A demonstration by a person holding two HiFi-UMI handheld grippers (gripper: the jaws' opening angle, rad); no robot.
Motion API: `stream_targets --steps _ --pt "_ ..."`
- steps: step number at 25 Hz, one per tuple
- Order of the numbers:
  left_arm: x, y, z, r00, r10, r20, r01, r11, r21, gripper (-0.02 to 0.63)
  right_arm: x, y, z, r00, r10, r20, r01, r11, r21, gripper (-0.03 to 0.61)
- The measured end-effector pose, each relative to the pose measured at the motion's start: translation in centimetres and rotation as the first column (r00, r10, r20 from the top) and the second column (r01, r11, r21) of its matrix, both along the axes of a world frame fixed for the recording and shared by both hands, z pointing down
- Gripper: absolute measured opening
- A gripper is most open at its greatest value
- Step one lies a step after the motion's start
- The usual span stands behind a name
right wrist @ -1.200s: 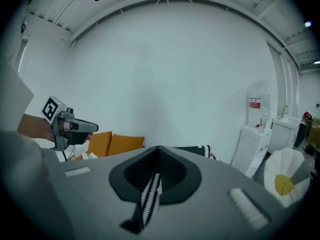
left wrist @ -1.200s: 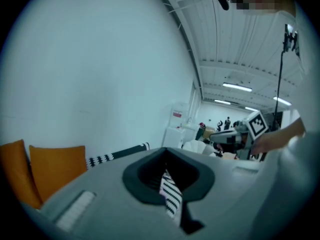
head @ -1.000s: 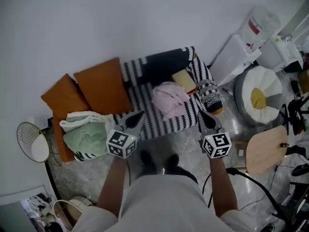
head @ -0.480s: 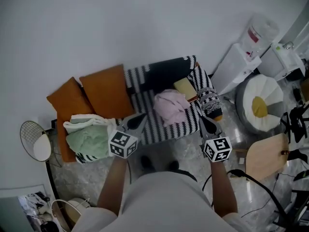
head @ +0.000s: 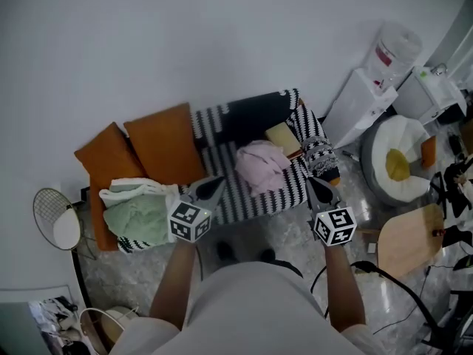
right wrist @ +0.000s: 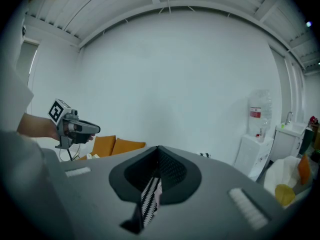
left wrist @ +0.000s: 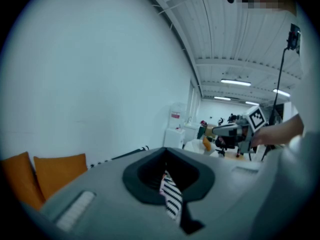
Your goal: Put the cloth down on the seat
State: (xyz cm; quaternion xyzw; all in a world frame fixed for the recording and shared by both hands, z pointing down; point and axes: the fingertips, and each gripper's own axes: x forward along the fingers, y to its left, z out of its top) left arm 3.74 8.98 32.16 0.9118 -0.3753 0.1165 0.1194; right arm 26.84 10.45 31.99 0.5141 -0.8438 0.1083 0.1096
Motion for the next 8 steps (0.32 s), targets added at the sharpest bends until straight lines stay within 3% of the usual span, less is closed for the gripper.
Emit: stream_targets --steps 8 --pt "-0.8 0.6 -0.4 1.0 -0.001 0.023 0.0 1.0 0.02 0.0 0.4 1.2 -0.4 1.0 -0.003 -0.015 0.004 1.0 0.009 0.005"
